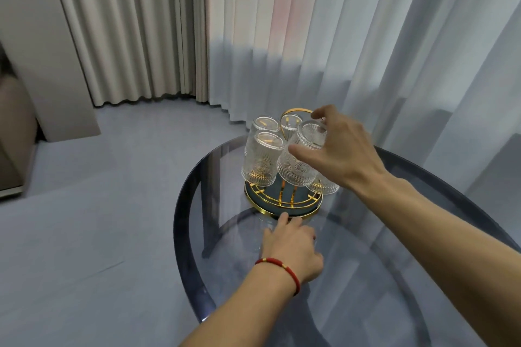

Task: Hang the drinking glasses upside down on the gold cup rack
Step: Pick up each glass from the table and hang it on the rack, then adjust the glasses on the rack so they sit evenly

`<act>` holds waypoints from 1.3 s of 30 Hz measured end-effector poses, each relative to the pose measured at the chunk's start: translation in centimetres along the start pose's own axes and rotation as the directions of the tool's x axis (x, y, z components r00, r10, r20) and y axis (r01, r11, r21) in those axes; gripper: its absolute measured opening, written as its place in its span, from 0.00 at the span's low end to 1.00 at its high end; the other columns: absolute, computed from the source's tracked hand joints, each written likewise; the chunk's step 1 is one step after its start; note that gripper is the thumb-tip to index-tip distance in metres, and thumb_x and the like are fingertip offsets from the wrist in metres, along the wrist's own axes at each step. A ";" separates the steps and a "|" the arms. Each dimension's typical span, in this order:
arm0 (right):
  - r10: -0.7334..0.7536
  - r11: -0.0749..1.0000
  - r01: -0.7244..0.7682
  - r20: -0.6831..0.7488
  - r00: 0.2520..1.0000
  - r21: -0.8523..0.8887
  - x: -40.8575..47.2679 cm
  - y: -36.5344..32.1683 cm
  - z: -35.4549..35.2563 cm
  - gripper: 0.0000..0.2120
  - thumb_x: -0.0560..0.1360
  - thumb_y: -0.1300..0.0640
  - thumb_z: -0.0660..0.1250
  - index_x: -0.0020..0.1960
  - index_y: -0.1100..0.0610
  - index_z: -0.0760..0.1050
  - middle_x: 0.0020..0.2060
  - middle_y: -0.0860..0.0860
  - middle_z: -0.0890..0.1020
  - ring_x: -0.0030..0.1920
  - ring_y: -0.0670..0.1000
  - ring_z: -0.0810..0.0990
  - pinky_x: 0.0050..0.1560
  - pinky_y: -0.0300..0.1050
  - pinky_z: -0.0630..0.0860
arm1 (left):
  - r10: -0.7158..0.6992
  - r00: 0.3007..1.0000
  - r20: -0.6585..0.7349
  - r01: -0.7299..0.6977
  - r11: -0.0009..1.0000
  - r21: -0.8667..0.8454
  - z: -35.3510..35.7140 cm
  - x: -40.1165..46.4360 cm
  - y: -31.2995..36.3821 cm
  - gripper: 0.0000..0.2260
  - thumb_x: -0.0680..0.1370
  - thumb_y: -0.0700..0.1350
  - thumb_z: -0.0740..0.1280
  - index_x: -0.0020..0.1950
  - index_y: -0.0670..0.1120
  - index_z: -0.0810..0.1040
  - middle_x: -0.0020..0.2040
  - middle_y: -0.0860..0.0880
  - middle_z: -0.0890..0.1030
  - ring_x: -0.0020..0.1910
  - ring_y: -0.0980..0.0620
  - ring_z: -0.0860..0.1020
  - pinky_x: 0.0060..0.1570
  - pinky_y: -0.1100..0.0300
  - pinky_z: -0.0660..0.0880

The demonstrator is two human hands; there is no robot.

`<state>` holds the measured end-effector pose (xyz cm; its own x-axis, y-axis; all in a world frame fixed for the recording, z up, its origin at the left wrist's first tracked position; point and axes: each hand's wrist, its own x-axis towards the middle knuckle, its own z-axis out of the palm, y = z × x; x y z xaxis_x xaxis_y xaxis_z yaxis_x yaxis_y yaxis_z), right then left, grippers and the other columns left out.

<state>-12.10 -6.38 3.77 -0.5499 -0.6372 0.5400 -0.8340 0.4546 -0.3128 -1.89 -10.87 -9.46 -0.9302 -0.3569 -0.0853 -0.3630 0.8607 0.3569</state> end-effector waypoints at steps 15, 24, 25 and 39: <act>-0.078 0.973 0.099 0.107 0.991 -0.209 1.0 2.7 4.9 0.34 0.71 0.25 0.62 0.63 0.48 0.79 0.52 0.50 0.85 0.60 0.54 0.73 0.61 0.55 0.69 | 0.102 0.993 -0.066 -0.100 0.995 0.026 1.3 1.5 -0.4 0.26 0.76 0.45 0.66 0.74 0.53 0.67 0.82 0.46 0.44 0.80 0.43 0.41 0.76 0.38 0.47; 0.080 0.993 -0.051 -0.290 0.954 0.104 -2.3 6.0 4.4 0.18 0.79 0.46 0.59 0.64 0.50 0.77 0.61 0.49 0.81 0.64 0.53 0.73 0.62 0.48 0.62 | 0.103 0.991 -0.085 -0.100 0.994 0.035 2.1 2.1 -1.4 0.25 0.76 0.47 0.66 0.73 0.55 0.69 0.83 0.47 0.46 0.80 0.46 0.40 0.75 0.35 0.44; 0.148 0.982 -0.101 -0.317 0.937 0.160 -2.8 6.8 4.4 0.17 0.78 0.50 0.60 0.65 0.51 0.77 0.61 0.50 0.81 0.64 0.53 0.74 0.62 0.48 0.62 | 0.104 0.990 -0.092 -0.100 0.994 0.046 2.3 2.1 -1.4 0.24 0.76 0.49 0.65 0.72 0.56 0.69 0.83 0.48 0.46 0.80 0.45 0.40 0.75 0.34 0.43; -0.125 0.978 0.138 0.095 0.988 -0.154 -3.0 11.0 3.8 0.31 0.74 0.48 0.62 0.77 0.41 0.64 0.78 0.47 0.67 0.82 0.55 0.53 0.79 0.57 0.45 | 0.082 0.960 -0.266 -0.049 0.991 0.126 5.5 2.6 -1.1 0.23 0.82 0.59 0.47 0.76 0.58 0.61 0.83 0.49 0.48 0.80 0.44 0.42 0.74 0.33 0.46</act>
<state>-19.78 -1.83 -4.31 -0.4435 -0.7453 0.4978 -0.8848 0.4526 -0.1107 -4.24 -10.78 -15.18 -0.9087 -0.3692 0.1949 -0.3207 0.9162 0.2402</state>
